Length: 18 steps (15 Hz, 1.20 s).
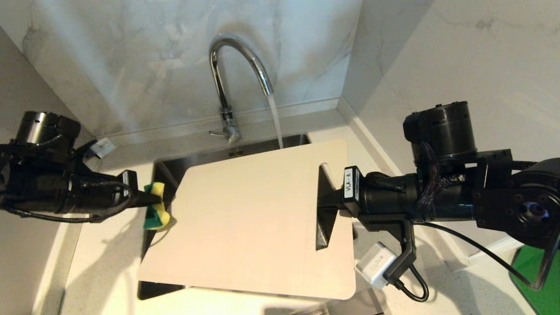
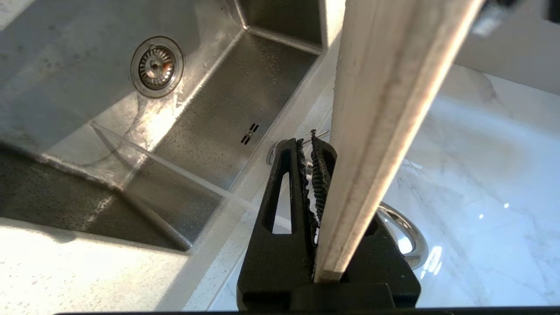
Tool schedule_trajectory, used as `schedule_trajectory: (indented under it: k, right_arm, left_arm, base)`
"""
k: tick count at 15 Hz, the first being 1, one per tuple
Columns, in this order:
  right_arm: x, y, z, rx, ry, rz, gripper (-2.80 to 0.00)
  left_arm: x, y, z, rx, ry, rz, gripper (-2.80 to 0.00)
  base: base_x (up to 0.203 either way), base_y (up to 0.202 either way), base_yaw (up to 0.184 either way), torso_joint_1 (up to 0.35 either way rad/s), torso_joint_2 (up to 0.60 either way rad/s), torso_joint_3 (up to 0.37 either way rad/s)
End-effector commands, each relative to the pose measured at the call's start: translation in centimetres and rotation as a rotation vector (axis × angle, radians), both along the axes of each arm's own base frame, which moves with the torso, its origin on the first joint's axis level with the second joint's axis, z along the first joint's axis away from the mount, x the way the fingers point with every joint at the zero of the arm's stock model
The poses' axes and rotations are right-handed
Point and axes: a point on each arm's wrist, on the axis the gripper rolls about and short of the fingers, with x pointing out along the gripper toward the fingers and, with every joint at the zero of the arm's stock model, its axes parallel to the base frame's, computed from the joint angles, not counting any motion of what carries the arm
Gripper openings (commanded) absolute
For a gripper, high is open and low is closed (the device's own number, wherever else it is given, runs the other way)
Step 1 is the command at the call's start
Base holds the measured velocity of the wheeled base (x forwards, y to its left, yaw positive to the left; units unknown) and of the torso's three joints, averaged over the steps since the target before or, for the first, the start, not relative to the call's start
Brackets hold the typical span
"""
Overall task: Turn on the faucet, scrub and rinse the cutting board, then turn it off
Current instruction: Scrub the cutting board underwater, then put down the cutting board
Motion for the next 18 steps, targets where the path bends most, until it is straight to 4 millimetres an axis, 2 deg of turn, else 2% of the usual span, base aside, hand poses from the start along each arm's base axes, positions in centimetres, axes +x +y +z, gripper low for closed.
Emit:
schedule_trajectory:
  k: [1, 5, 9, 13, 18]
  right_arm:
    - [-0.2, -0.1, -0.1, -0.006, -0.007, 0.008, -2.8]
    - [-1.8, -0.8, 0.0, 0.008, 0.013, -0.006, -2.8]
    - [-3.8, -1.7, 0.8, 0.025, -0.017, -0.007, -2.8]
    - [-5.5, -2.5, 2.5, 0.071, -0.054, -0.022, -2.8]
    - [-6.6, -5.4, 5.4, 0.19, -0.051, -0.168, -2.8]
  left_arm:
    - [-0.4, 0.1, 2.9, -0.037, -0.09, 0.013, -2.8]
    - [-1.0, 0.7, 5.4, -0.057, -0.109, 0.045, -2.8]
    - [-1.9, 0.9, 5.8, -0.059, -0.106, 0.046, -2.8]
    - [-2.5, 1.0, 5.9, -0.057, -0.09, 0.053, -2.8]
    - [-3.4, 1.2, 5.8, -0.04, -0.055, 0.061, -2.8]
  base:
    - [0.0, 0.0, 0.0, 0.0, 0.0, 0.0]
    - [0.0, 0.0, 0.0, 0.0, 0.0, 0.0]
    - [0.0, 0.0, 0.0, 0.0, 0.0, 0.0]
    - [0.0, 0.0, 0.0, 0.0, 0.0, 0.0]
    - [0.0, 0.0, 0.0, 0.0, 0.0, 0.0]
